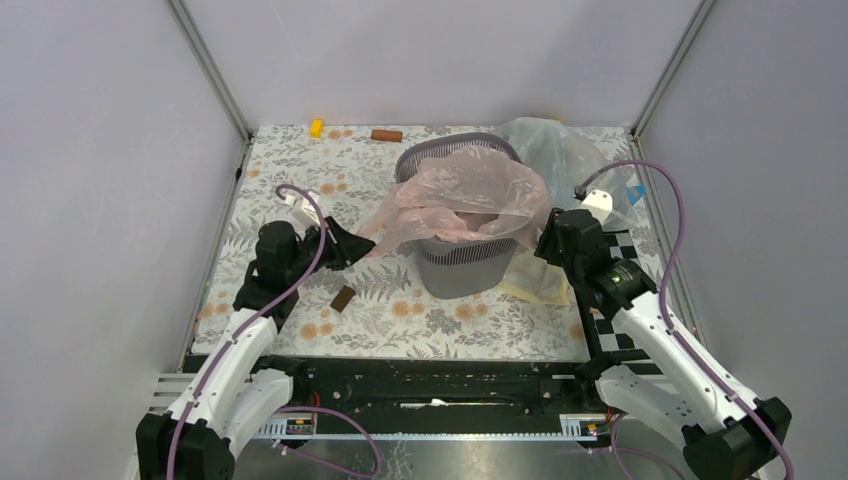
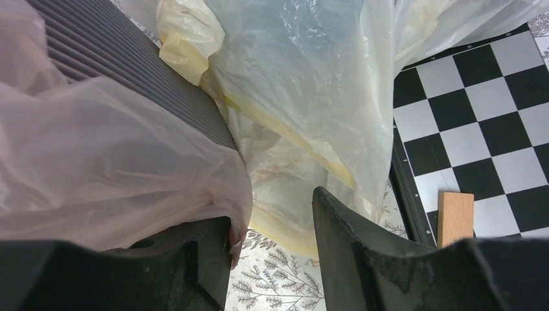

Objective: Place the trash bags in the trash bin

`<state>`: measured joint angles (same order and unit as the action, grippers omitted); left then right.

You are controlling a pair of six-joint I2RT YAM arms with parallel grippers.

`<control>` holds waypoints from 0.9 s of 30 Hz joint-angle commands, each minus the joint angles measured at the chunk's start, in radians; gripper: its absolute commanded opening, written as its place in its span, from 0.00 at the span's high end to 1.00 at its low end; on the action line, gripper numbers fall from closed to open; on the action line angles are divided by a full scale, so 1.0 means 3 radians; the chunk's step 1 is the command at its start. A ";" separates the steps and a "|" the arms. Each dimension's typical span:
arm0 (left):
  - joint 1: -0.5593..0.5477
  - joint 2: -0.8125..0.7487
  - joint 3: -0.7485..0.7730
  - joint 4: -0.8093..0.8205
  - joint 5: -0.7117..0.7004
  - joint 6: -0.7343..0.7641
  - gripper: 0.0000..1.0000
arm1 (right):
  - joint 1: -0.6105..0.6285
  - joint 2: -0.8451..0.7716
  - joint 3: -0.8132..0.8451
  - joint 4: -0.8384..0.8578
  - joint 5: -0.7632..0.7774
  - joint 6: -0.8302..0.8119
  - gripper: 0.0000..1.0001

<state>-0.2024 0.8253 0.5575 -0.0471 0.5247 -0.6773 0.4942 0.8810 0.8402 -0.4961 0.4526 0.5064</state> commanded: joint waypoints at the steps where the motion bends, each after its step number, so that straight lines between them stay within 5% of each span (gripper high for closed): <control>1: 0.0020 -0.0102 0.0036 0.0570 0.0180 -0.0131 0.79 | -0.0051 0.0151 -0.0059 0.0231 0.0054 0.0020 0.48; 5: 0.0020 -0.0052 0.0074 0.0654 0.0429 -0.0210 0.76 | -0.0085 0.0206 -0.0098 0.0296 0.0019 0.0003 0.47; 9: 0.0020 -0.0156 -0.0187 0.1363 0.0624 -0.0572 0.77 | -0.0112 0.0231 -0.0105 0.0304 -0.0001 -0.0039 0.47; 14: 0.0020 -0.0271 -0.0376 0.1284 0.0684 -0.0400 0.95 | -0.0169 0.0256 -0.0131 0.0308 0.0003 -0.0083 0.47; 19: 0.0020 -0.0170 -0.0126 -0.0105 -0.0096 0.0472 1.00 | -0.0251 0.0303 -0.0120 0.0367 -0.0027 -0.0105 0.47; 27: 0.0020 -0.0270 -0.0141 -0.0034 -0.1029 0.0506 1.00 | -0.0387 0.0371 -0.0087 0.0440 -0.0081 -0.0133 0.47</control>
<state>-0.2111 0.7452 0.5041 0.0059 0.4507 -0.5858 0.4107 0.9699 0.8062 -0.3603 0.4145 0.4889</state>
